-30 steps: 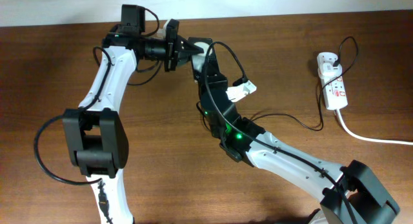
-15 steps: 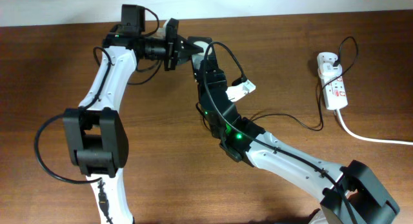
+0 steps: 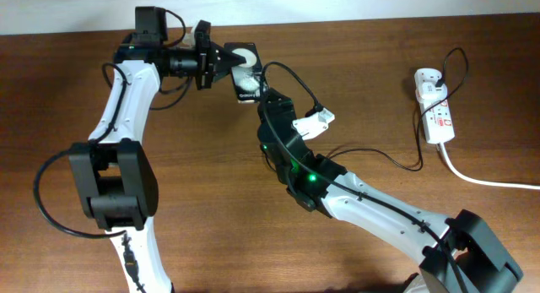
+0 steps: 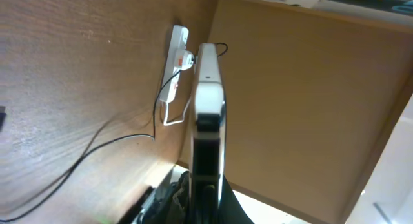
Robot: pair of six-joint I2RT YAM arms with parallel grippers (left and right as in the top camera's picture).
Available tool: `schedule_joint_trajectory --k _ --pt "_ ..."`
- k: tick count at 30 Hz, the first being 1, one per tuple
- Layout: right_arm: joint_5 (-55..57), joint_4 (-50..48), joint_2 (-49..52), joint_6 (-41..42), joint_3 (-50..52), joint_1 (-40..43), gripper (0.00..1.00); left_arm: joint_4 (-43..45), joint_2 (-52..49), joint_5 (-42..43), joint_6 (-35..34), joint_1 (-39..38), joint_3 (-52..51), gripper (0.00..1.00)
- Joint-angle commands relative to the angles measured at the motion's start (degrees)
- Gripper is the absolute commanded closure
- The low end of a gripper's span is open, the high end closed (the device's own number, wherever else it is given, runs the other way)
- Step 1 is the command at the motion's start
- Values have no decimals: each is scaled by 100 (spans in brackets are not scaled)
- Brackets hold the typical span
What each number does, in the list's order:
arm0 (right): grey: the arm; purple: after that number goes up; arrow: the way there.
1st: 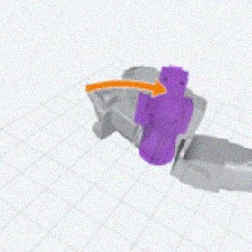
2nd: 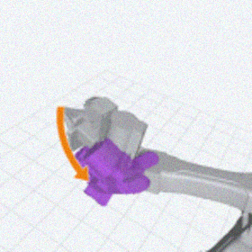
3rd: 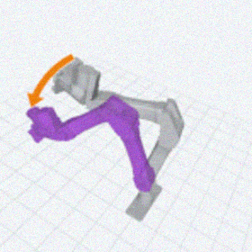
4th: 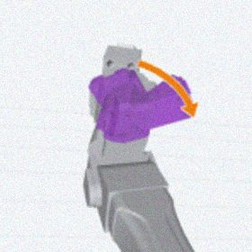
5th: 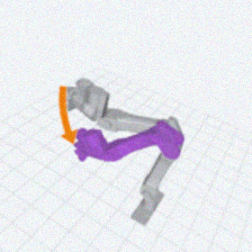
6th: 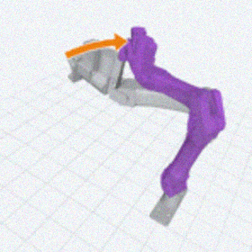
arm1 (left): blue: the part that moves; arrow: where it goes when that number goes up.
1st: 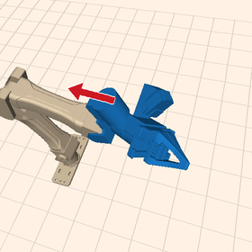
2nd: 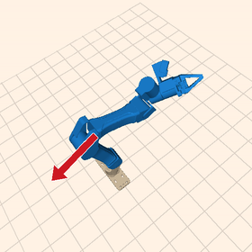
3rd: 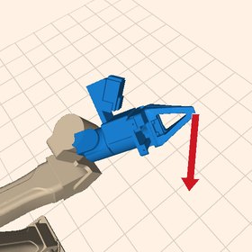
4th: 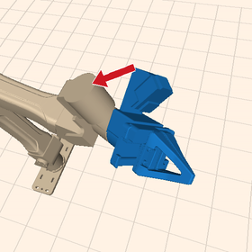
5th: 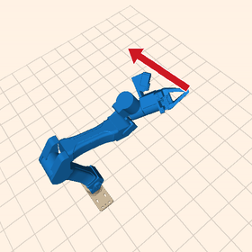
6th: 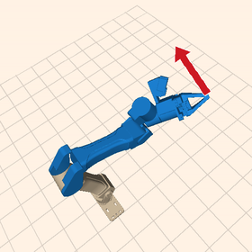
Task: Plug charger to phone and switch on socket
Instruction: 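Open the right gripper and pull it away from the phone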
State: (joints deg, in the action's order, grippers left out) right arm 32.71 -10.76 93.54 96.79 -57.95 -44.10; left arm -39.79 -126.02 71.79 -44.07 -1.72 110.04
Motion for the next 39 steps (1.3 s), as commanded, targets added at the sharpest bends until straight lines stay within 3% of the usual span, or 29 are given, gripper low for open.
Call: schedule_joint_trajectory --k 1,13,17,23,33,36,39 --pt "-13 334 -59 -101 -87 -52 40 26 9 212 140 151 4 100" --pt "166 1849 -278 -101 -87 -46 39 -13 9 212 389 345 4 100" --pt "160 2192 -286 -389 -87 -42 30 -15 9 212 389 376 4 100" --pt "114 2588 -286 -610 -87 -42 29 -15 9 212 389 376 4 100" --pt "-328 2861 -286 -2238 -87 -42 27 -15 9 210 389 376 4 100" --pt "-732 2905 -289 -3543 -90 -42 21 -15 9 210 389 376 4 100" --pt "-1298 3086 -291 -4704 -90 -42 7 -15 9 210 389 376 4 100"
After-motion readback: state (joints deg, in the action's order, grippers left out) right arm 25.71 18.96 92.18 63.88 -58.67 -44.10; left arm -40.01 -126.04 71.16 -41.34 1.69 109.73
